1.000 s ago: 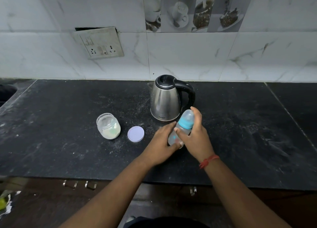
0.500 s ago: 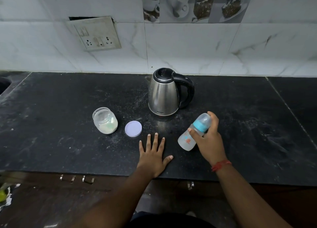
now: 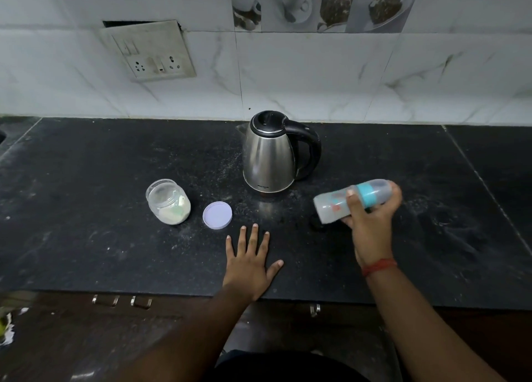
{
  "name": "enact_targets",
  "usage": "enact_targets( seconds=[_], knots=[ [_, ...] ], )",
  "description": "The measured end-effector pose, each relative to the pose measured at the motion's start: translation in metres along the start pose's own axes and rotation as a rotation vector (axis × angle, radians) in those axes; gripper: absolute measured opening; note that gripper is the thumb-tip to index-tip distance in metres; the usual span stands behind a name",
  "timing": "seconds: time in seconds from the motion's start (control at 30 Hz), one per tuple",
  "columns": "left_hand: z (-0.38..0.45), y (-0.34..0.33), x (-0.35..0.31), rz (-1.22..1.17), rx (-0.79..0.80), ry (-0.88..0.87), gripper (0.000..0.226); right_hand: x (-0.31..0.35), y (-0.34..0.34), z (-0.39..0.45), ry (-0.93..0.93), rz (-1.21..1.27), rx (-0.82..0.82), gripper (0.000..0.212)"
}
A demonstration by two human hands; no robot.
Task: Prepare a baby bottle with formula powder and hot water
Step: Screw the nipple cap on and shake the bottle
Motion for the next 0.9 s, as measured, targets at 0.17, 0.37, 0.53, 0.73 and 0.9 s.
enact_targets(
  seconds=[0.17, 0.37, 0.53, 0.73, 0.9],
  knots=[
    [0.001, 0.001, -0.001, 0.017, 0.013, 0.006, 0.093, -0.014, -0.013, 0.003, -0.094, 0.132, 0.115, 0.06],
    [0.002, 0.0, 0.001, 0.021, 0.015, 0.009, 0.094, -0.017, -0.014, -0.001, -0.084, 0.116, 0.16, 0.064],
    [0.001, -0.001, 0.0, 0.027, 0.026, 0.01, 0.093, -0.018, -0.028, -0.007, -0.07, -0.005, 0.273, 0.062],
    [0.001, -0.001, 0.001, 0.032, 0.013, 0.002, 0.093, -0.024, -0.022, 0.002, -0.078, -0.065, 0.21, 0.067],
    [0.003, -0.003, 0.0, 0.031, 0.021, 0.004, 0.093, -0.024, -0.013, -0.001, -0.016, -0.096, 0.091, 0.071]
  ],
)
Point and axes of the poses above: each hand's wrist, its own z-axis towards the middle knuckle, its own y-axis out of the back of the hand, x = y × z, the point moved 9 cm from there along z, towards the middle knuckle, and after that the axes turned 14 degrees about -z, right-handed, at the moved point
